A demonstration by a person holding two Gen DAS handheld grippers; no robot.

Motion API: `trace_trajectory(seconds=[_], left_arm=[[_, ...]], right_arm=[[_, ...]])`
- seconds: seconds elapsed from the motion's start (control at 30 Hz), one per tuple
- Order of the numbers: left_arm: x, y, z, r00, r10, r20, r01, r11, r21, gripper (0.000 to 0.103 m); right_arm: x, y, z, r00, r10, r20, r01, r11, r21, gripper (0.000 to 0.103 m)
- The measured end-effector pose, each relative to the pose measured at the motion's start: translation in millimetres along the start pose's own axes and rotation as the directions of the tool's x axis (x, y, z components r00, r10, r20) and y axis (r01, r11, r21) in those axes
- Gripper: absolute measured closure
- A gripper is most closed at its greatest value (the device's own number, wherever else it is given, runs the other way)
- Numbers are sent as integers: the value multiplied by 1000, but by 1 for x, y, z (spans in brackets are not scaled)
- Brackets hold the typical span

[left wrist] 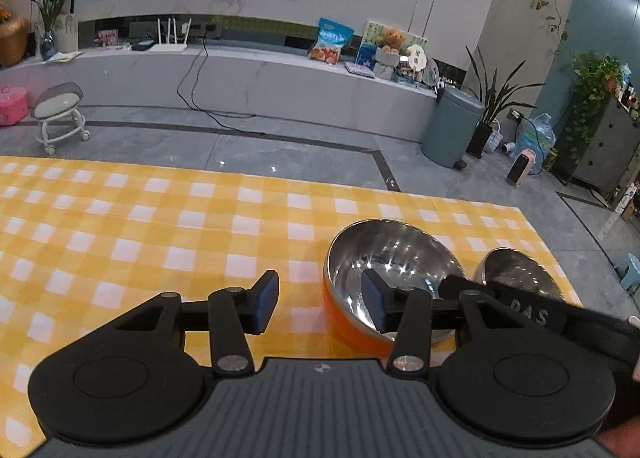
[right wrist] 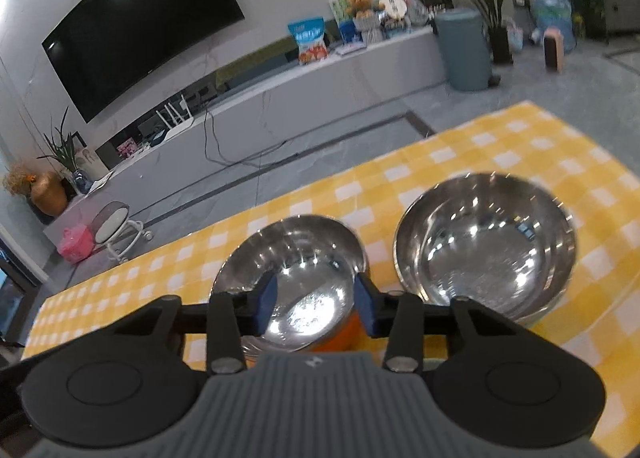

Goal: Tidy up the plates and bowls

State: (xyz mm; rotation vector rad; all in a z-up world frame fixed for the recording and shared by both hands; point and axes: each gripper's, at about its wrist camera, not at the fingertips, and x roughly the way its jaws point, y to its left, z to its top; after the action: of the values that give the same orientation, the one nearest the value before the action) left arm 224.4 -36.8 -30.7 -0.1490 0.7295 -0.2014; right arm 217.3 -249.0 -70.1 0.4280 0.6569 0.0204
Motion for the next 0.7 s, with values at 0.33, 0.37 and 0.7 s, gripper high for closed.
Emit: trace_trajectory(seconds=[0.33, 0.37, 0.7], left_arm=[[39, -2, 2, 997, -37, -73, 36, 999, -18, 48], [40, -2, 2, 996, -38, -77, 37, 999, -15, 48], [49, -6, 2, 994, 6, -112, -5, 1000, 6, 87]], right_arm=[[17, -10, -1, 996, -87, -11, 87, 996, 17, 70], [19, -12, 0, 996, -85, -16, 86, 996, 23, 72], [28, -18, -8, 996, -56, -65, 60, 997, 50, 83]])
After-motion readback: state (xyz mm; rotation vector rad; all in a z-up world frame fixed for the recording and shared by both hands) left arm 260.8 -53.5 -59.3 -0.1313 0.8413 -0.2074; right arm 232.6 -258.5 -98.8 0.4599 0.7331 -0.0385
